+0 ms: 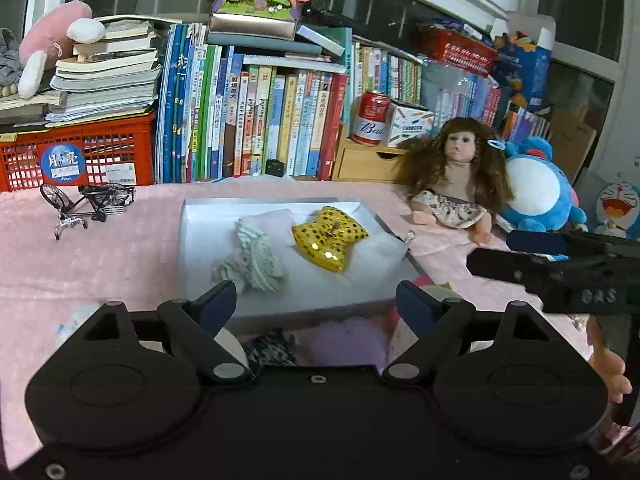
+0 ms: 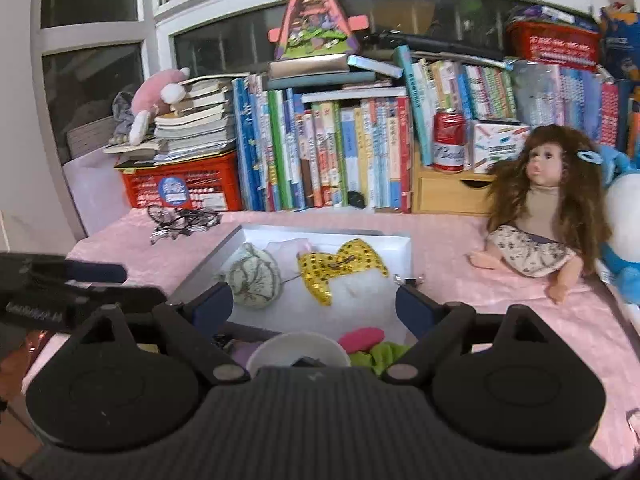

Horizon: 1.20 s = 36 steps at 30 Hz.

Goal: Organize soft objects
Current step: 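Lift both grippers away from the tray, then move the left gripper to the navy floral pouch while the right moves to the green scrunchie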

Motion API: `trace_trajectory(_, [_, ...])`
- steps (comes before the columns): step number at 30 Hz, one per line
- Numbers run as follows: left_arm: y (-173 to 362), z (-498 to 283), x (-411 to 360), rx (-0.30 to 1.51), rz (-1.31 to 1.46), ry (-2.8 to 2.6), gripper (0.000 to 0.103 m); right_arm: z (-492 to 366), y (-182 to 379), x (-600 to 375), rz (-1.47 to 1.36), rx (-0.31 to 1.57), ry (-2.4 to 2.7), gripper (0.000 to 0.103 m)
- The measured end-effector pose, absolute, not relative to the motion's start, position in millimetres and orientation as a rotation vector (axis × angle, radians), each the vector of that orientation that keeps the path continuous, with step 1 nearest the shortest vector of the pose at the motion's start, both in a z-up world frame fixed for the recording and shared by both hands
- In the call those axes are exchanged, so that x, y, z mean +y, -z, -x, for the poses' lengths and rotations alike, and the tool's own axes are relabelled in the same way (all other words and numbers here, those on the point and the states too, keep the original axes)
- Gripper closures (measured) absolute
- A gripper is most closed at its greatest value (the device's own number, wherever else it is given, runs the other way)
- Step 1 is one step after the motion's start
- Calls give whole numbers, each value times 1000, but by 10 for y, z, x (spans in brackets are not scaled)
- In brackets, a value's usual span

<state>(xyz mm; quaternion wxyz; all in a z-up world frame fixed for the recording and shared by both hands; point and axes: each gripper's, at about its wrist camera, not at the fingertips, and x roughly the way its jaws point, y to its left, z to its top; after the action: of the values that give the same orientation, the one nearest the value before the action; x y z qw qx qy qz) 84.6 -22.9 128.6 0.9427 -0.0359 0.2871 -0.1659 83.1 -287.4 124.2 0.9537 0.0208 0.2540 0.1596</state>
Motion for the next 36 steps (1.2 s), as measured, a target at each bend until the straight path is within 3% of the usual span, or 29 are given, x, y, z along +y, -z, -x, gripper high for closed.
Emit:
trace_trajectory(4, [-1157, -629, -290, 532, 55, 316, 21, -801, -1169, -3005, -71, 518, -295, 10])
trace_trajectory(6, [-1090, -516, -322, 499, 42, 292, 42, -825, -1135, -3098, -95, 533, -277, 16])
trace_trajectory(10, [-945, -337, -392, 495, 30, 288, 48, -872, -1048, -3292, -171, 568, -251, 24])
trace_trajectory(23, [-249, -172, -659, 529, 98, 77, 53, -1150, -554, -3672, -444, 732, -235, 36])
trace_trajectory(28, [-65, -262, -668, 518, 165, -58, 52, -1223, -404, -3711, -499, 770, -247, 36])
trace_trajectory(36, [51, -490, -682, 544, 217, -135, 40, -1399, -273, -3714, -550, 788, -234, 36])
